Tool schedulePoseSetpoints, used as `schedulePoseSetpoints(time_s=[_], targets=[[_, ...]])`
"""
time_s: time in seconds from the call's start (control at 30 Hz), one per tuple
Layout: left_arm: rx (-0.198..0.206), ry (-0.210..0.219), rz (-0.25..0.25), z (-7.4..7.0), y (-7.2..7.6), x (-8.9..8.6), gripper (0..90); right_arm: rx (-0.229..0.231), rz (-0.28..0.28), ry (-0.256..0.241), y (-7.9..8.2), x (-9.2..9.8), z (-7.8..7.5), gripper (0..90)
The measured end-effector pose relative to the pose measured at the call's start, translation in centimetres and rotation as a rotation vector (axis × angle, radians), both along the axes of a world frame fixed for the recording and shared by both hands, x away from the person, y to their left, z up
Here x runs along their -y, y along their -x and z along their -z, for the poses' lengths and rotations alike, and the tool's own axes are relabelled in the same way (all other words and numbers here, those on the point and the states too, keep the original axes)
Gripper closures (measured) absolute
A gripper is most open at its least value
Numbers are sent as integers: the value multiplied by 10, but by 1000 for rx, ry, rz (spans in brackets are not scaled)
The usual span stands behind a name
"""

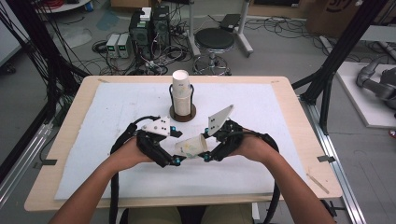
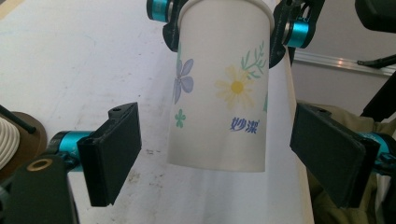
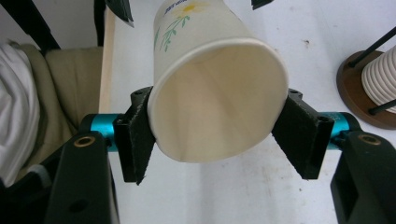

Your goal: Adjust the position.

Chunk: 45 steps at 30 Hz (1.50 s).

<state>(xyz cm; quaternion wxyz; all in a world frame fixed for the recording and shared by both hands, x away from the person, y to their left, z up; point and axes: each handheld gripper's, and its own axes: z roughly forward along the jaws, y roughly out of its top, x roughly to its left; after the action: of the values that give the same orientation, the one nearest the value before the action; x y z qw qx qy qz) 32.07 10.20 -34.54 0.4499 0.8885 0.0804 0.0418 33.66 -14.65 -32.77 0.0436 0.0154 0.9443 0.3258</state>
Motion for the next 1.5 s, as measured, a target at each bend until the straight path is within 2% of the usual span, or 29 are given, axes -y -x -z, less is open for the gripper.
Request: schedulePoseSetpoints(time_s=[0.1, 0.2, 0.33, 0.4, 0.73, 0.77, 0.97, 1.03, 1.2, 1.23, 1.5], targets=[[1, -38, 9, 3, 0, 3, 167, 8, -12, 46, -1, -5, -2, 346], [1, -55, 13, 5, 0, 6, 171, 17, -21, 82, 0, -10, -5, 346], [0, -68, 16, 6, -1, 8, 173, 33, -40, 118, 0, -16, -9, 346], [-2, -73, 19, 7, -1, 9, 174, 34, -36, 152, 1, -19, -10, 346], [-13, -97, 25, 9, -3, 13, 190, 43, -54, 227, 2, -31, -10, 346], [-13, -97, 25, 9, -3, 13, 192, 54, -58, 238, 2, -32, -11, 346], [-28, -116, 39, 11, -4, 17, 248, 50, -70, 250, 4, -38, -11, 346], [-39, -124, 45, 12, -5, 19, 273, 52, -76, 270, 4, -39, -9, 346], [-41, -132, 61, 13, -5, 22, 327, 50, -86, 277, 5, -41, -7, 346], [-44, -131, 62, 14, -5, 23, 359, 42, -88, 282, 5, -42, -5, 346], [-60, -139, 64, 16, -5, 24, 374, 45, -94, 295, 5, -43, -5, 351]])
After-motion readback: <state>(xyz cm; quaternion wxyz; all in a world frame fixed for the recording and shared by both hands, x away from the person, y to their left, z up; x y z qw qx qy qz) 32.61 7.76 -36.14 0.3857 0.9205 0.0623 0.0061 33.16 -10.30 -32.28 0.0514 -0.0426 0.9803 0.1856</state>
